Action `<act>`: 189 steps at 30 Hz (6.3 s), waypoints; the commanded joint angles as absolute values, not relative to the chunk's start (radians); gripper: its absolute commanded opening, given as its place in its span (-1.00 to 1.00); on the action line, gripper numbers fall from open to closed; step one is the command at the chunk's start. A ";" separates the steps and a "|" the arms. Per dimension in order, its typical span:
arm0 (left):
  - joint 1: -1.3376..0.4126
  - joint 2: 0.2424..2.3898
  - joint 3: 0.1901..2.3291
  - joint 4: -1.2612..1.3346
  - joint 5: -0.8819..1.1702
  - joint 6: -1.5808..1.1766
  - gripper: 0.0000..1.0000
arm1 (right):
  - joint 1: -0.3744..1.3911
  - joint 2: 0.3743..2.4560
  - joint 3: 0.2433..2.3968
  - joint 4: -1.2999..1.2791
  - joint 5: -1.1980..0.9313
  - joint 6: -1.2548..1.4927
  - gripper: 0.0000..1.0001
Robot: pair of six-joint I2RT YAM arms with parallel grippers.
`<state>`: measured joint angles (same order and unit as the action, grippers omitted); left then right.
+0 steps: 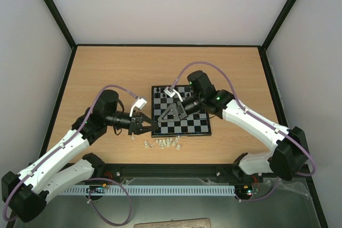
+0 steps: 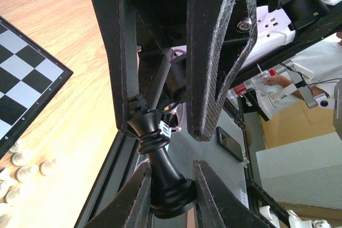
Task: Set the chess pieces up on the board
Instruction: Place the chess piece on the chessboard.
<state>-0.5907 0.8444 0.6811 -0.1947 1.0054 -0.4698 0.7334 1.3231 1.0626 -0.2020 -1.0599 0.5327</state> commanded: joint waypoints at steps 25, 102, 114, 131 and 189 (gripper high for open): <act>-0.571 0.868 0.707 -0.265 0.924 -0.430 -0.03 | 0.700 1.353 1.123 -0.262 -0.980 0.501 -0.97; -0.330 0.985 0.695 -0.282 0.498 -0.543 0.99 | 0.602 1.997 1.430 -0.347 0.333 0.441 -0.90; -0.329 0.990 0.693 -0.273 0.498 -0.548 0.99 | 0.606 2.016 1.436 -0.337 0.319 0.439 -0.74; -0.328 0.996 0.693 -0.267 0.501 -0.551 0.98 | 0.606 2.027 1.460 -0.328 0.303 0.431 -0.72; -0.405 1.209 0.848 -0.214 0.389 -0.574 0.98 | 0.711 1.750 1.233 -0.342 0.196 0.441 -0.86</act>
